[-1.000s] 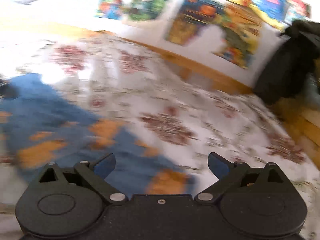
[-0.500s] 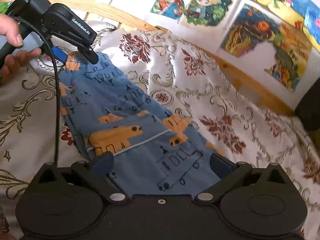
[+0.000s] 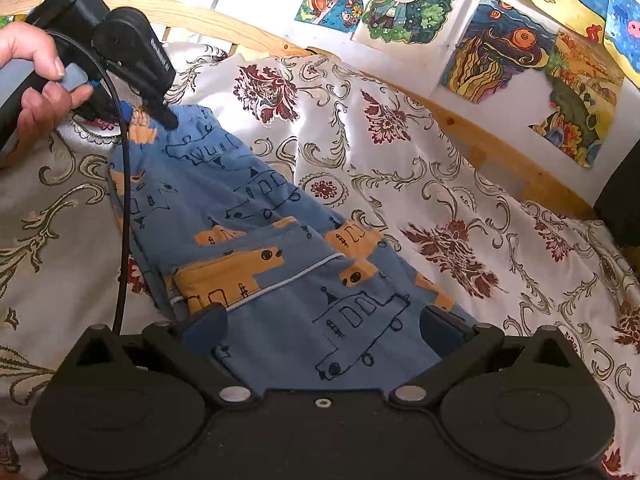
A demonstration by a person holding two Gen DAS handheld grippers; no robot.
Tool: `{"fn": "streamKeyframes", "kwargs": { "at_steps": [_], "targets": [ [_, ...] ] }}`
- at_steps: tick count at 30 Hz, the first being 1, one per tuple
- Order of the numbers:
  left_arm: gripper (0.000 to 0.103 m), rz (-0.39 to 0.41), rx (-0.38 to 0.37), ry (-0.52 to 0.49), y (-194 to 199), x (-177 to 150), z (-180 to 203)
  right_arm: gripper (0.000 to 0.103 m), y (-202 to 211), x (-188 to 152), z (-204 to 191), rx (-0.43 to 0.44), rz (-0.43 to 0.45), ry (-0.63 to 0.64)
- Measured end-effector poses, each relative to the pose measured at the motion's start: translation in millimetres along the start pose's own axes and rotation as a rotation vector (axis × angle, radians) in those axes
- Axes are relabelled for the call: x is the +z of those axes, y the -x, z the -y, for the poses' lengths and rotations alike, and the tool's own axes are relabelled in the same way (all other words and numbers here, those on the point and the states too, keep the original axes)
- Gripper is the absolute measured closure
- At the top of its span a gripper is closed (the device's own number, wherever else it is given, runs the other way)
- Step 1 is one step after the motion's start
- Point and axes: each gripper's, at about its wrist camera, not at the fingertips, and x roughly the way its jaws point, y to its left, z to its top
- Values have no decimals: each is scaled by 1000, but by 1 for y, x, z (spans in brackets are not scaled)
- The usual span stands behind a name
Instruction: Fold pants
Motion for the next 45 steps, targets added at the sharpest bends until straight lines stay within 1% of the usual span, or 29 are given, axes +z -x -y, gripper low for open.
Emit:
{"fn": "streamKeyframes", "kwargs": {
  "at_steps": [2,6,10,12,15,18,21,23,25,26,28,30,31,32,33,36,37,38,39,40,41,42,43,44,45],
  "targets": [
    [80,9,0,-2,3,-2,5,1,1,2,2,-4,7,0],
    [82,74,2,-115,20,-9,35,1,6,8,20,-10,21,-34],
    [83,138,-68,-254,45,-18,79,1,11,13,56,-6,4,-110],
    [83,155,-110,-338,57,-25,102,1,15,13,79,-3,-7,-165],
    [83,169,-187,-477,73,-45,137,1,24,7,112,2,-18,-258],
    [83,148,-263,-629,84,-72,169,1,32,-1,147,15,-26,-389],
    [82,101,-324,-809,85,-111,196,1,39,-12,183,44,-30,-575],
    [82,59,-357,-902,82,-140,207,1,42,-24,207,95,-23,-736],
    [82,-12,-378,-974,74,-169,218,1,42,-35,224,165,-11,-882],
    [82,-39,-385,-1000,70,-181,221,1,40,-41,230,210,-15,-946],
    [82,-76,-389,-1068,62,-204,229,2,34,-50,235,281,-36,-1029],
    [82,-88,-380,-1128,57,-222,233,6,25,-57,233,341,-70,-1071],
    [81,-87,-373,-1140,55,-226,234,11,22,-58,230,361,-91,-1072],
    [81,-88,-367,-1142,53,-229,233,15,18,-58,227,377,-110,-1069],
    [81,-94,-363,-1135,50,-229,235,17,16,-60,223,390,-130,-1063],
    [80,-108,-358,-1115,45,-226,236,26,7,-61,212,402,-179,-1046],
    [80,-107,-357,-1118,47,-225,234,34,4,-61,210,403,-185,-1047],
    [80,-105,-354,-1125,47,-226,233,45,3,-61,207,405,-189,-1053],
    [80,-101,-353,-1131,51,-226,231,51,1,-62,207,405,-191,-1056],
    [80,-97,-352,-1137,54,-228,231,64,0,-62,205,401,-195,-1056],
    [80,-92,-351,-1142,54,-228,232,72,-1,-61,204,389,-201,-1050],
    [80,-86,-353,-1145,55,-229,232,73,-2,-62,204,376,-204,-1045],
    [80,-82,-354,-1146,57,-229,233,78,-2,-62,205,372,-202,-1044],
    [80,-76,-353,-1144,58,-228,235,80,0,-62,206,367,-193,-1046],
    [80,-67,-354,-1140,60,-227,237,81,1,-61,208,364,-179,-1046]
  ]
}}
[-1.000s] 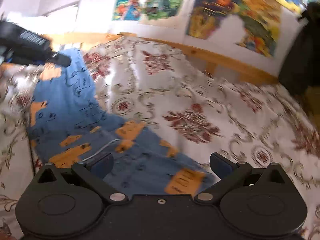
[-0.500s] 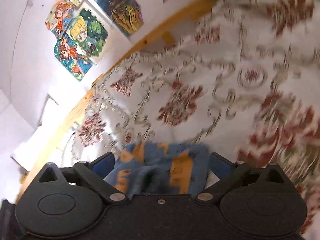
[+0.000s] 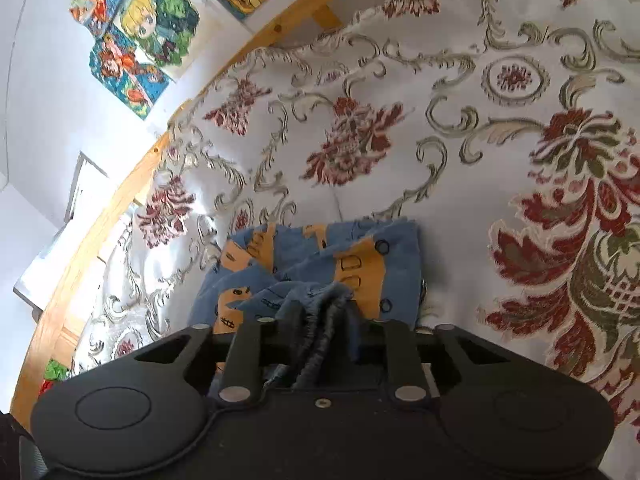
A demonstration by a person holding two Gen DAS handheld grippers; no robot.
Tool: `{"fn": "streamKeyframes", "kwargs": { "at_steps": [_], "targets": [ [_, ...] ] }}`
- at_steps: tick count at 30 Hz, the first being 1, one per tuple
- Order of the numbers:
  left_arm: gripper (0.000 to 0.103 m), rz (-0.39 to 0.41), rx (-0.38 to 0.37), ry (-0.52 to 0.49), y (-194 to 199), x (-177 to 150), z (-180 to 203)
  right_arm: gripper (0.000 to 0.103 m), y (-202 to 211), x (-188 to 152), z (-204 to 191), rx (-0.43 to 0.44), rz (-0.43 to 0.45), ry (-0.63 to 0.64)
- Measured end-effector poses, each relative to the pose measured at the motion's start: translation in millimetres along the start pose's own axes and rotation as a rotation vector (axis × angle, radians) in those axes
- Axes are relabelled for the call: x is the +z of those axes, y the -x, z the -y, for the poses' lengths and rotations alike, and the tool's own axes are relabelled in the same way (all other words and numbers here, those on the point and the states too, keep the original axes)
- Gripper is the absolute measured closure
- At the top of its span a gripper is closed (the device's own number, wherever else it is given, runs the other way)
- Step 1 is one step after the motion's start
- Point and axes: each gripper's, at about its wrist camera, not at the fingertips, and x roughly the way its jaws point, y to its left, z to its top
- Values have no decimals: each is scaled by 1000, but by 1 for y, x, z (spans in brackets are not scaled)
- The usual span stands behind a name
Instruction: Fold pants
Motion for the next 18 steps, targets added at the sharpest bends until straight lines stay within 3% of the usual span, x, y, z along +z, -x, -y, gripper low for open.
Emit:
{"fn": "streamKeyframes", "kwargs": {
  "at_steps": [7,9,12,13,15,17,18],
  "targets": [
    [74,47,-26,-10,-5,18,14,82,23,12,-8,-40,111,135],
    [72,34,-101,14,-12,17,16,83,21,14,-3,-81,109,143],
    [64,-29,-290,79,-28,8,14,85,16,15,8,-142,99,141],
    [63,-56,-303,90,-32,5,13,85,15,15,12,-147,92,134],
    [61,-68,-309,129,-30,0,7,76,13,15,17,-162,66,126],
    [47,-56,-346,186,-18,-3,-8,51,16,15,20,-211,68,127],
    [43,-33,-331,212,-8,-4,-18,33,20,14,20,-242,87,128]
  ]
}}
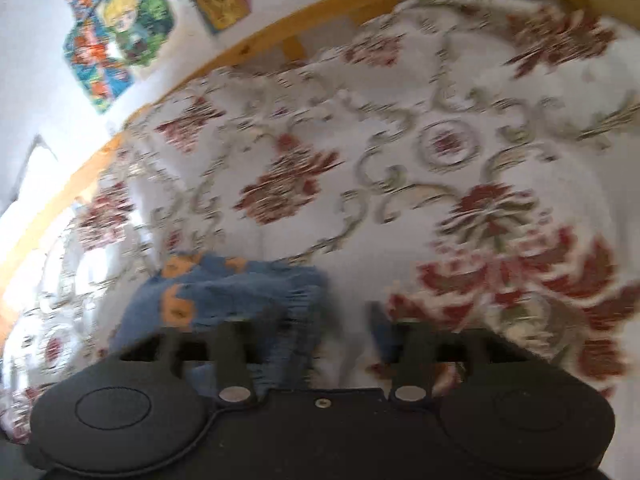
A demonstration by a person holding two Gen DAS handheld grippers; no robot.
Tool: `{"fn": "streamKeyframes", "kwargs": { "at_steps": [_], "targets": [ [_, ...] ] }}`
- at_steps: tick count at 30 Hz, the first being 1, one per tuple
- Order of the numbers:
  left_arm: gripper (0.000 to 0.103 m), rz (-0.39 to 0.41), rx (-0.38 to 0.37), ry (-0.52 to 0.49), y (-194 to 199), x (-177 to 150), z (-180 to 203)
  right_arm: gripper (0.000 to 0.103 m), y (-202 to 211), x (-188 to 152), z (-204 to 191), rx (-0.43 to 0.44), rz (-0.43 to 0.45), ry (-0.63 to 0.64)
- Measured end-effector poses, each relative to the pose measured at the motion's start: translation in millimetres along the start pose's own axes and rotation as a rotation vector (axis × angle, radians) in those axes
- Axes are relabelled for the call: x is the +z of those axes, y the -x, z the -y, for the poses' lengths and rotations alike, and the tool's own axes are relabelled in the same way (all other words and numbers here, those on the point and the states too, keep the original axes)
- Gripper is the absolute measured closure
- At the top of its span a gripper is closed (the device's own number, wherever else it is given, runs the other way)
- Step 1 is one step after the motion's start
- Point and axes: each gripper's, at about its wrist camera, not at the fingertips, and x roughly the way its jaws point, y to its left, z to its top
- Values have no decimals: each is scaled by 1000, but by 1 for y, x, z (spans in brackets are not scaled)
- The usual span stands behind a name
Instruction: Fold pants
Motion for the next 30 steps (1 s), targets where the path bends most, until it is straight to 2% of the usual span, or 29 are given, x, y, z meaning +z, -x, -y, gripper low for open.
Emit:
{"fn": "streamKeyframes", "kwargs": {
  "at_steps": [1,2,5,8,10,13,16,18,20,21,22,23,24,25,26,28,30],
  "targets": [
    [38,29,22,9,11,0,-5,24,4,1,0,-16,15,4],
    [36,61,50,16,24,0,-10,23,8,2,0,-17,30,10],
    [31,130,178,34,52,3,-31,23,16,5,-4,25,34,17],
    [31,132,307,59,58,6,-57,25,14,1,-18,55,-12,81],
    [31,127,312,133,62,5,-78,43,7,-6,-31,53,-58,129],
    [31,98,318,256,62,-5,-107,68,-7,-23,-45,1,-153,196],
    [31,34,342,295,60,-19,-120,74,-5,-38,-55,-16,-191,258],
    [31,-16,337,314,61,-36,-124,75,5,-46,-63,-42,-201,334],
    [31,-20,324,317,67,-53,-126,72,12,-52,-66,-66,-207,368],
    [31,-20,320,313,73,-56,-125,68,15,-54,-63,-66,-206,363],
    [30,-27,321,304,78,-55,-123,56,18,-53,-60,-67,-203,352],
    [30,-28,323,290,82,-53,-122,39,23,-51,-57,-75,-179,351],
    [30,-13,330,272,89,-48,-121,29,28,-48,-56,-91,-138,364],
    [29,11,328,261,91,-40,-120,11,35,-45,-59,-133,-70,410],
    [25,50,309,248,98,-31,-120,7,40,-45,-66,-186,6,480],
    [17,133,275,205,101,-7,-124,8,41,-47,-79,-265,144,611],
    [16,167,280,162,87,18,-127,11,33,-51,-87,-251,260,668]
  ]
}}
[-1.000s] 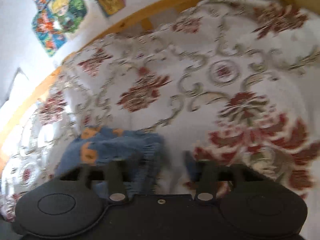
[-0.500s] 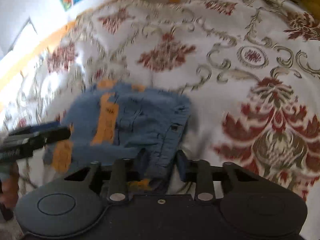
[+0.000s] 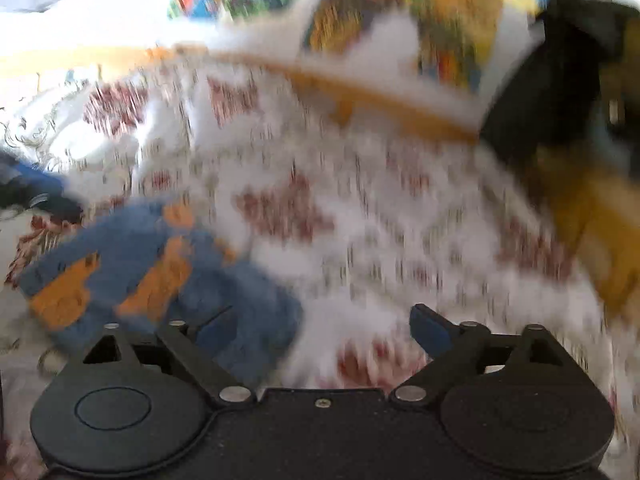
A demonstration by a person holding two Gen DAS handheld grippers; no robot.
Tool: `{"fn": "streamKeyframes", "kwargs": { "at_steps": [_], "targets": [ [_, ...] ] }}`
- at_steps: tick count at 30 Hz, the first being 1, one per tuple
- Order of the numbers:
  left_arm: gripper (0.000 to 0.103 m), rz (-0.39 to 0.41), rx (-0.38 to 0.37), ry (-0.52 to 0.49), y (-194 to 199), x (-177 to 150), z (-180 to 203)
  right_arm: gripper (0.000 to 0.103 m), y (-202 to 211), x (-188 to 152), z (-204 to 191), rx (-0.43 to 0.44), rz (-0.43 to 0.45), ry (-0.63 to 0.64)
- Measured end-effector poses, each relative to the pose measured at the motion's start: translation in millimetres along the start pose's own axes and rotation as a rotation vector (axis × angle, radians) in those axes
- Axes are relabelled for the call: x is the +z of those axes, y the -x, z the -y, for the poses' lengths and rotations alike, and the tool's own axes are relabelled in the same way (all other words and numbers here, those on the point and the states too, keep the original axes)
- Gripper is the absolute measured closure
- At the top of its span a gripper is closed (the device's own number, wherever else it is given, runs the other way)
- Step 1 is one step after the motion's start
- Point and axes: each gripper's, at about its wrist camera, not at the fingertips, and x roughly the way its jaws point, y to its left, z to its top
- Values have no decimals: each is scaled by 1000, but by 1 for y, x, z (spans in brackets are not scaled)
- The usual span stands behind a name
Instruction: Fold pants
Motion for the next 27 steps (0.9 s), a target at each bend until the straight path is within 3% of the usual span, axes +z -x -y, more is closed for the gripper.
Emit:
{"fn": "streamKeyframes", "kwargs": {
  "at_steps": [1,4,6,9,11,16,19,22,27],
  "targets": [
    [16,11,11,-19,-13,8,3,11,-9,-1,-6,0,45,0],
    [15,9,116,-94,-57,17,13,10,-45,-4,-28,-56,57,59],
    [15,-39,208,-112,-90,13,11,9,-70,-12,-40,-107,17,125],
    [12,-100,254,-108,-115,0,-2,4,-83,-26,-38,-140,-18,155],
    [10,-97,247,-85,-109,-7,-11,2,-79,-21,-28,-115,-20,97],
    [6,-24,216,10,-57,-9,-14,1,-42,-1,-21,-28,89,-13],
    [2,-51,185,-17,-38,-26,-5,1,-45,-6,-44,10,-29,77],
    [3,-143,240,-47,-40,-49,-1,1,-52,-19,-64,-8,-168,213],
    [2,-148,226,56,-14,-64,-7,1,-27,-15,-47,30,-279,123]
  ]
}}
